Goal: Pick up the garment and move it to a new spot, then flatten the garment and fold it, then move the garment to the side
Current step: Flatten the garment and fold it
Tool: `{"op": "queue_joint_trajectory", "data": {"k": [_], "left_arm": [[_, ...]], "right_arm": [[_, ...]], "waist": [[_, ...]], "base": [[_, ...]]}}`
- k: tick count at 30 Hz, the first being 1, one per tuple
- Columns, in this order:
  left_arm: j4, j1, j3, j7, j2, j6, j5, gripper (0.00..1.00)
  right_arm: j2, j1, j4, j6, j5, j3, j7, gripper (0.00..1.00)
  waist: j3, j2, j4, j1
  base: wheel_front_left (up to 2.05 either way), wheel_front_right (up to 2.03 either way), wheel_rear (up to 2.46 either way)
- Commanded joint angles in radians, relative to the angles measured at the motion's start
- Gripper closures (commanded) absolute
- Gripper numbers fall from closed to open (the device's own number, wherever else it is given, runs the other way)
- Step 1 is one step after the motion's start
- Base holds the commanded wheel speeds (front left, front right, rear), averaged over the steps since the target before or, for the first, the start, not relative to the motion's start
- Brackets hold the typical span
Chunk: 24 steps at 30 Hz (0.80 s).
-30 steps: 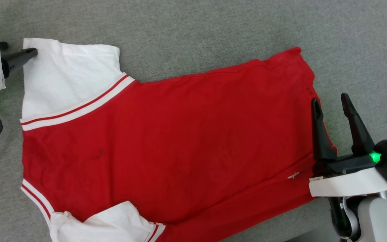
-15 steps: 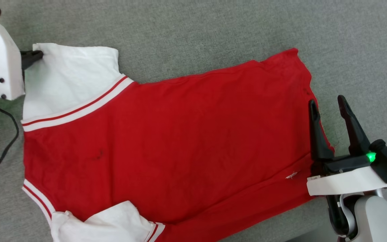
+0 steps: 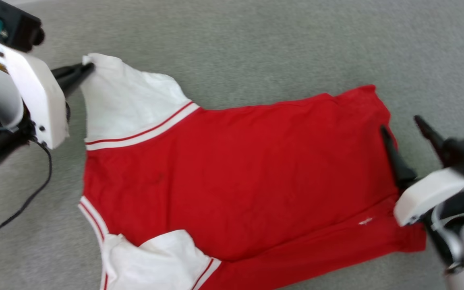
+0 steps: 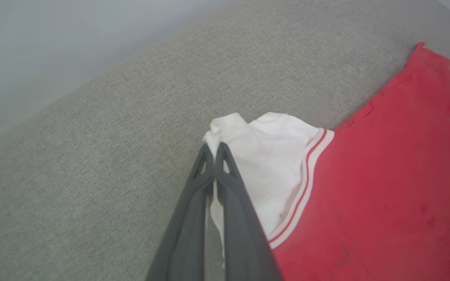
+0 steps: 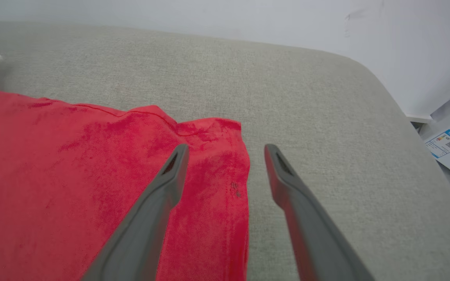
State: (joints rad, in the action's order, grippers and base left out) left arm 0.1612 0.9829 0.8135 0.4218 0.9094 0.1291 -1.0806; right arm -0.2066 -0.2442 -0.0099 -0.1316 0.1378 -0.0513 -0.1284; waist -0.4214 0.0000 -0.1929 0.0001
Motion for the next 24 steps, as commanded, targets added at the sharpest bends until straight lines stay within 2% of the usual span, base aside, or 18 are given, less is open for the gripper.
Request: {"op": "queue_joint_trajectory", "data": {"k": [1,8,12,15,21,24], "left_arm": [[-0.010,-0.013,0.005,-0.010,0.003,0.001,0.003,1.00],[-0.148,-0.067,0.024,-0.106,0.033,0.001,0.004,1.00],[-0.231,-0.097,0.029,-0.136,0.057,-0.002,0.021,1.00],[-0.297,-0.111,0.031,-0.153,0.060,-0.017,0.034,1.00],[-0.399,-0.131,0.043,-0.166,0.053,-0.049,0.066,1.00],[-0.434,-0.139,0.052,-0.169,0.044,-0.062,0.080,1.00]], "right_arm": [[-0.008,-0.021,-0.006,0.002,0.013,0.006,-0.020,0.00],[-0.189,-0.143,0.001,0.001,0.123,0.011,-0.465,0.00],[-0.240,-0.207,0.045,0.001,0.191,0.006,-0.658,0.00],[-0.295,-0.254,0.081,0.001,0.189,-0.018,-0.712,0.00],[-0.330,-0.308,0.183,0.001,0.177,-0.068,-0.750,0.00],[-0.318,-0.323,0.246,0.001,0.174,-0.072,-0.736,0.00]], "waist": [[0.023,0.0000,0.029,-0.0001],[0.041,0.0000,0.113,-0.0001],[0.031,0.0000,0.157,-0.0001],[0.017,0.0000,0.193,-0.0001],[-0.007,0.0000,0.241,-0.0001],[-0.017,0.0000,0.255,-0.0001]], "base": [[0.00,0.00,0.00],[0.00,0.00,0.00],[0.00,0.00,0.00],[0.00,0.00,0.00],[0.00,0.00,0.00],[0.00,0.00,0.00]]}}
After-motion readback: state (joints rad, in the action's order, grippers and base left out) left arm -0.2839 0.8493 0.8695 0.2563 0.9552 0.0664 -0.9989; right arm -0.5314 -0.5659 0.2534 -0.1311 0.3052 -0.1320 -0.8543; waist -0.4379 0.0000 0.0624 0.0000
